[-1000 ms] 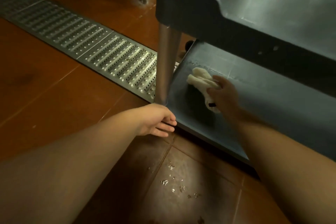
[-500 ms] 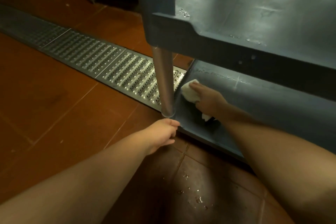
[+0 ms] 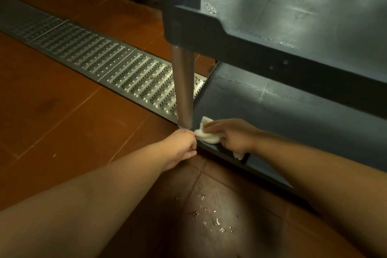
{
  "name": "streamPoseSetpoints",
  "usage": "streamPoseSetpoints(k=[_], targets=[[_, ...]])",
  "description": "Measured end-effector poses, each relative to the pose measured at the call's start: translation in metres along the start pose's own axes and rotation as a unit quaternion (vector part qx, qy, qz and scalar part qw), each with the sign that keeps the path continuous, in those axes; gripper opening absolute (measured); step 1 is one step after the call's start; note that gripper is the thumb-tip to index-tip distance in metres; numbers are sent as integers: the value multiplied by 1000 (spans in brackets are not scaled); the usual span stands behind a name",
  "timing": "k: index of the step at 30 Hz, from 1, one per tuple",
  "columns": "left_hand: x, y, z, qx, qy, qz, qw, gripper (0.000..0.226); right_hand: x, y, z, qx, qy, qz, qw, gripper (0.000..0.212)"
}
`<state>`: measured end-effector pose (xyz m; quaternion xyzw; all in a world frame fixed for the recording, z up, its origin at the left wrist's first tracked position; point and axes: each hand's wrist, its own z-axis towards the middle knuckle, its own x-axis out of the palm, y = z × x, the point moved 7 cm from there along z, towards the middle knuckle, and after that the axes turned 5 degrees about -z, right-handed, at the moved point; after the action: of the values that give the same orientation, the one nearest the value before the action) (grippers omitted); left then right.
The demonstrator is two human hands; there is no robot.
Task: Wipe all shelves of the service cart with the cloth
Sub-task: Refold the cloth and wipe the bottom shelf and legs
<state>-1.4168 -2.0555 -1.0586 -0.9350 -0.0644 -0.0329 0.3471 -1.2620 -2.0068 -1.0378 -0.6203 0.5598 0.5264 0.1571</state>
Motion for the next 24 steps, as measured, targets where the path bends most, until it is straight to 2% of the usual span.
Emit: streamPoseSetpoints(k=[3,6,7,8,11,14,19,22,24], targets=[[2,-1,2,10,-19,24,999,45,-5,-16,-19,19,22,-23,999,57],[3,-1,1,25,-19,92,995,44,-19,-28,-33,77,-27,97,992,26],[5,-1,0,27,-12,104,994,41,-21,-31,-36,84,-60,142,984,23],[7,0,-2,23,-1,108,994,36,-24,-31,-40,84,-95,160,979,31],[16,-1,-10,17,32,90,995,25,-34,-34,-46,115,-174,68,976,61],[24,-2,-11,30,36,99,994,20,-45,-32,-35,94,-229,49,967,65],[33,1,-11,18,48,119,992,19,-6,-5,-5,-40,-89,-15,995,72],[33,-2,-11,16,58,110,992,18,2,-12,-11,-44,-71,-27,996,73],[35,-2,-9,16,65,90,994,18,-3,-30,-25,-7,-60,23,998,57]])
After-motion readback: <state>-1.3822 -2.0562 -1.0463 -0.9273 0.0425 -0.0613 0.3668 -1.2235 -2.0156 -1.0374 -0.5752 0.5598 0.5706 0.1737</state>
